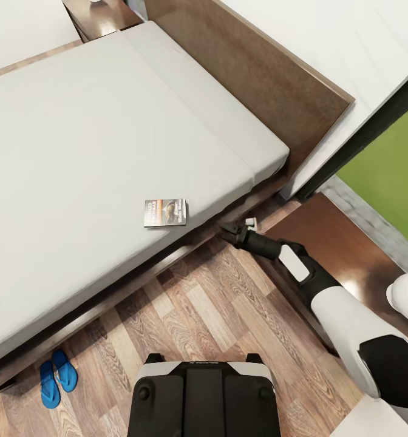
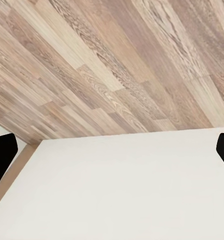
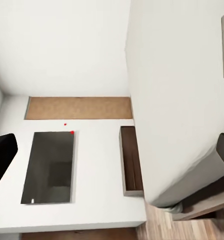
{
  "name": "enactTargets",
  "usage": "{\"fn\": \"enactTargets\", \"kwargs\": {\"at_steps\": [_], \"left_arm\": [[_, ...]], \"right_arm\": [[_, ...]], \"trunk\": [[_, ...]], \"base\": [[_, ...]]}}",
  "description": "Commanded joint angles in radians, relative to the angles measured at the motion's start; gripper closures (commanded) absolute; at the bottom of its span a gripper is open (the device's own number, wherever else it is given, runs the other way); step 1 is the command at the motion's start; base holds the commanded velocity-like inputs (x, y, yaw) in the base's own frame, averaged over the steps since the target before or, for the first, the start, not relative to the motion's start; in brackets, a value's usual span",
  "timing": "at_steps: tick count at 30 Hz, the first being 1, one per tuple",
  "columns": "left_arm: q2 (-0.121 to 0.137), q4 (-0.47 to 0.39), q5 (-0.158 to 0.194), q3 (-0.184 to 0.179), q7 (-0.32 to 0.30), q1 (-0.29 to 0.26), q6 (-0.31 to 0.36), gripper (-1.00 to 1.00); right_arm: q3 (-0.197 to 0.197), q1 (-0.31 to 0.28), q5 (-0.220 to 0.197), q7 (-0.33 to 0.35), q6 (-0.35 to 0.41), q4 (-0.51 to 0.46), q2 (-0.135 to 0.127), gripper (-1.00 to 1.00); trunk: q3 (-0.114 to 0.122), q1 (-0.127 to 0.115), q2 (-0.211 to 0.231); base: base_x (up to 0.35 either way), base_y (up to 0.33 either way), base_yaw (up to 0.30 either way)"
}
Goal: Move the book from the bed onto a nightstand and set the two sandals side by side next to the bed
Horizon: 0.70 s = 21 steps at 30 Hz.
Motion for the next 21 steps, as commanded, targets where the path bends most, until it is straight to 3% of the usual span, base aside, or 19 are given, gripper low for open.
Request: {"fn": "enactTargets", "kwargs": {"at_steps": [1,21], "left_arm": [[0.001,-0.003,0.008,-0.009,0.005,0.001,0.007,-1.0],[-0.001,-0.003,0.008,-0.008,0.007,0.001,0.0,-1.0]], "right_arm": [[0.005,-0.008,-0.008,0.0,0.007,0.005,-0.001,-1.0],[0.023,-0.051,-0.001,0.002,0.002,0.053,-0.008,-1.0]], "trunk": [[-0.001,0.001,-0.001],[-0.001,0.001,-0.001]], "base": [[0.0,0.0,0.0],[0.0,0.0,0.0]]}}
